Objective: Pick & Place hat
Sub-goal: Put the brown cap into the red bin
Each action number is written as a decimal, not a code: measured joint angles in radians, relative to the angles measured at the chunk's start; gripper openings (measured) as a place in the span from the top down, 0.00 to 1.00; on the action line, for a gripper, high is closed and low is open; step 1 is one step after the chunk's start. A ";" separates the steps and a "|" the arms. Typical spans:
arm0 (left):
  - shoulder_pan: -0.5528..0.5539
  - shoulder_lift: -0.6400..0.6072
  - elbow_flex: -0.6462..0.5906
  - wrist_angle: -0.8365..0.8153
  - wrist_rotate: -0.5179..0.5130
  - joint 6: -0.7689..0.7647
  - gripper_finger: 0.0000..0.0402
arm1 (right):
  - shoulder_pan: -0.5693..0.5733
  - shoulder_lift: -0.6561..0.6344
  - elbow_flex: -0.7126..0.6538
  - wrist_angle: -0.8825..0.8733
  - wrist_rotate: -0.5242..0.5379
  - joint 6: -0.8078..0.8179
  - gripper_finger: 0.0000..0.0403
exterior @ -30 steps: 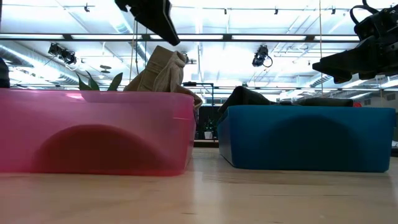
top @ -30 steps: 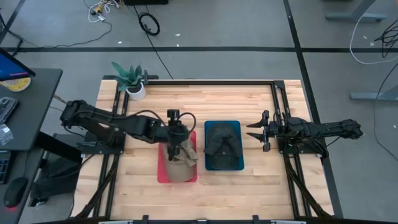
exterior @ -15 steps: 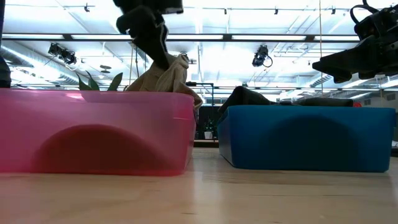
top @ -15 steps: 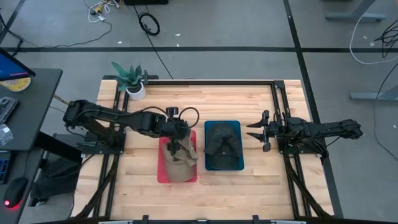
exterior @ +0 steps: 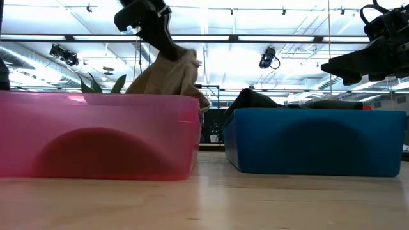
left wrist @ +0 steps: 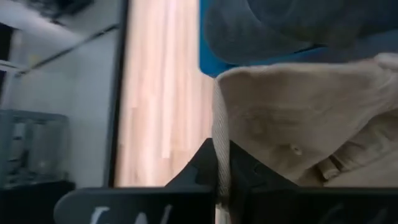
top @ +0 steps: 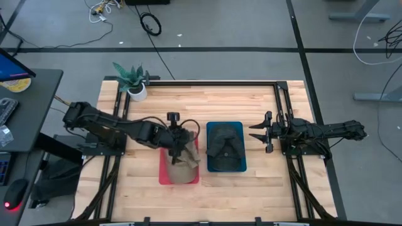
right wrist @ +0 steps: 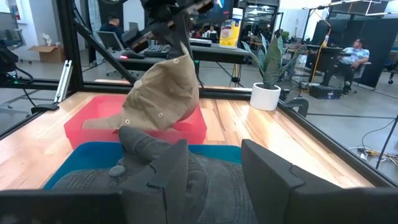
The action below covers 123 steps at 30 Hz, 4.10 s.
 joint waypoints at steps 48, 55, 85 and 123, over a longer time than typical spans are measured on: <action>-0.090 -0.045 0.000 0.529 0.000 0.240 0.98 | 0.000 0.000 0.000 0.001 0.000 0.000 0.61; -0.102 -0.047 -0.002 0.546 0.055 0.299 0.98 | 0.000 0.000 0.000 0.004 0.000 0.000 0.61; -0.266 -0.493 -1.117 1.767 0.046 0.281 0.98 | 0.000 0.000 0.000 0.009 0.000 0.000 0.61; -0.429 -0.491 -1.112 1.270 -0.259 0.037 0.54 | 0.000 0.000 0.000 0.008 0.000 0.000 0.61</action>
